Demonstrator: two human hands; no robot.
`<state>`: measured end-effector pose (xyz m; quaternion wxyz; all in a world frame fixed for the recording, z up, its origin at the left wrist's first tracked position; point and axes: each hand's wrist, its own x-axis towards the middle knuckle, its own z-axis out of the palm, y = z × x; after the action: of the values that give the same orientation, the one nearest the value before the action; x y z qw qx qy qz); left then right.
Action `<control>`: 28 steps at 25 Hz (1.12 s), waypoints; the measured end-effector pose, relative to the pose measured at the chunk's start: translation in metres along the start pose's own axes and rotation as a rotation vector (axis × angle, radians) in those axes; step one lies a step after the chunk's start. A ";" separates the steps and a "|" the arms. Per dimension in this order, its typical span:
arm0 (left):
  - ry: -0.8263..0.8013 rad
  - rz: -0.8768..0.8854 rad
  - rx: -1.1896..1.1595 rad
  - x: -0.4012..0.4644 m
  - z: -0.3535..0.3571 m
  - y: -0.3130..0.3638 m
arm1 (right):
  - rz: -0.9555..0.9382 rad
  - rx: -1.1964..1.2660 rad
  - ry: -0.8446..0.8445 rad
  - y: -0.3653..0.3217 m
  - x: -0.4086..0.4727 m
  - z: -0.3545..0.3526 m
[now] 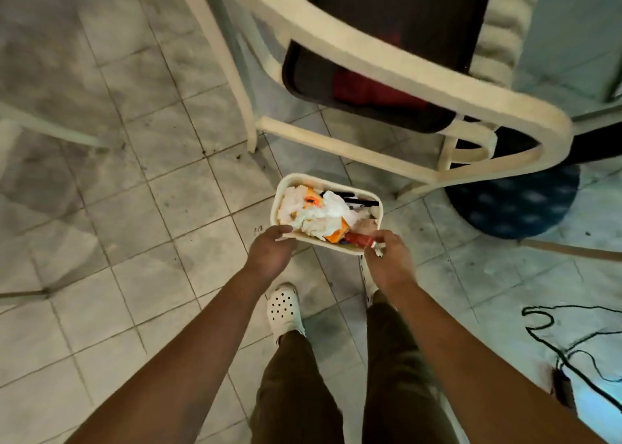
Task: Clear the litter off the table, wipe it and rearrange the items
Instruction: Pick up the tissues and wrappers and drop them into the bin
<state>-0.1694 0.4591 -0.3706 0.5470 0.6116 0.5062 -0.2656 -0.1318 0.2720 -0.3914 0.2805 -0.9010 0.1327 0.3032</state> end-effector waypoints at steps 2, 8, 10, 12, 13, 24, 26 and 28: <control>-0.030 0.065 0.004 -0.047 -0.010 0.016 | -0.009 0.091 0.019 -0.016 -0.029 -0.019; -0.093 0.330 0.004 -0.206 -0.036 0.091 | -0.153 0.296 0.038 -0.099 -0.128 -0.110; -0.086 0.392 0.004 -0.251 -0.035 0.118 | -0.233 0.332 0.083 -0.120 -0.158 -0.151; -0.079 0.479 0.005 -0.294 -0.025 0.140 | -0.321 0.323 0.096 -0.130 -0.183 -0.193; -0.086 0.534 0.012 -0.313 -0.016 0.152 | -0.362 0.320 0.115 -0.130 -0.189 -0.214; -0.245 0.873 0.192 -0.488 0.147 0.218 | -0.393 0.335 0.512 -0.016 -0.236 -0.465; -0.274 0.887 0.212 -0.506 0.180 0.219 | -0.374 0.318 0.555 0.018 -0.239 -0.499; -0.305 0.875 0.244 -0.517 0.208 0.218 | -0.342 0.313 0.568 0.051 -0.240 -0.523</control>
<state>-0.1026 0.1185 0.1169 0.5996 0.7810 0.0804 -0.1548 -0.0928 -0.0591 0.0808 0.4137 -0.9045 0.0978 -0.0345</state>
